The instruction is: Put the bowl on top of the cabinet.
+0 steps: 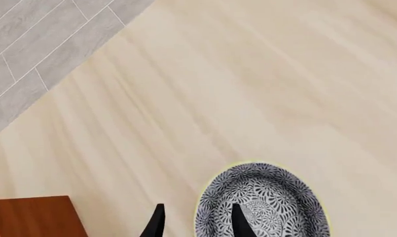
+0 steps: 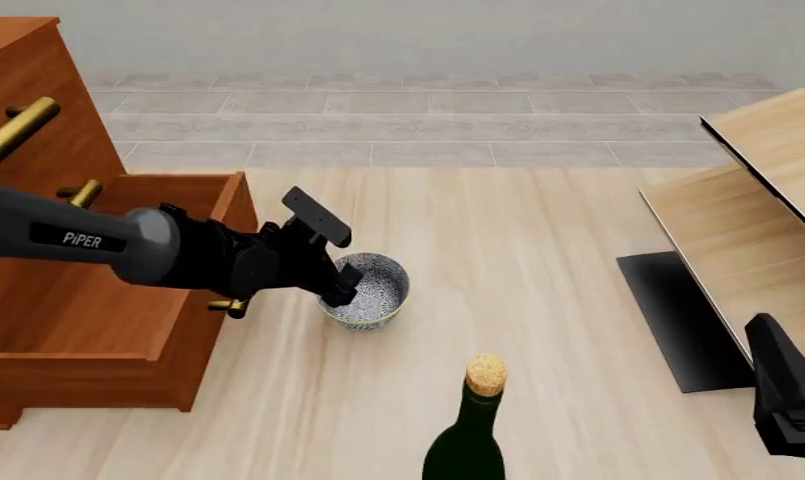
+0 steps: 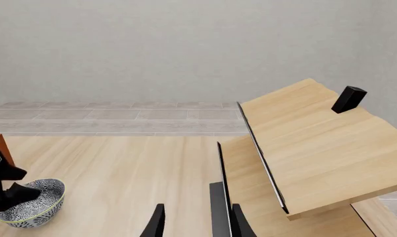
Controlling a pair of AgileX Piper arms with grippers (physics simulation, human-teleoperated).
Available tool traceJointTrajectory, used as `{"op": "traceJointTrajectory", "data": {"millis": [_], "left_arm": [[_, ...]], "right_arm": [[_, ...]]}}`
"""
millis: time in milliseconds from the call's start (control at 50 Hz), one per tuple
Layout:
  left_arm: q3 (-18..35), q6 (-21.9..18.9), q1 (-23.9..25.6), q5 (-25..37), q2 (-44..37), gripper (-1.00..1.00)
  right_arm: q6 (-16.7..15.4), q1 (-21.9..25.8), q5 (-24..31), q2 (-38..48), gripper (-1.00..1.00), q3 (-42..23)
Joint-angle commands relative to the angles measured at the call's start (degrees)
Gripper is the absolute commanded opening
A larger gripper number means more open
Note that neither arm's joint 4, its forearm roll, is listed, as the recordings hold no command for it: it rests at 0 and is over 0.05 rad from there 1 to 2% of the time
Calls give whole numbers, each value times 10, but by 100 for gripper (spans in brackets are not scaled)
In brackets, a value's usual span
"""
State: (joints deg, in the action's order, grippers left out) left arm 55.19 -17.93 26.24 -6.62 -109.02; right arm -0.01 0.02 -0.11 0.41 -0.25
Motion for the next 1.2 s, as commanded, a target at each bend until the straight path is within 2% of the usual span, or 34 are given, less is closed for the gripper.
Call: {"op": "traceJointTrajectory", "data": {"millis": [20, 440, 460, 580, 800, 1200], "left_arm": [[4, -4, -4, -4, -14, 100], [11, -6, -3, -11, -32, 100], [8, -9, -5, -18, -29, -100], [6, 4, -3, -16, -20, -100], [2, 4, -3, -18, -11, -100], [-31, 38, 44, 16, 118, -100]], "right_arm": [[0, 0, 0, 0, 100, 0], [0, 0, 0, 0, 100, 0], [0, 0, 0, 0, 100, 0], [0, 0, 0, 0, 100, 0], [0, 0, 0, 0, 100, 0], [0, 0, 0, 0, 100, 0]]}}
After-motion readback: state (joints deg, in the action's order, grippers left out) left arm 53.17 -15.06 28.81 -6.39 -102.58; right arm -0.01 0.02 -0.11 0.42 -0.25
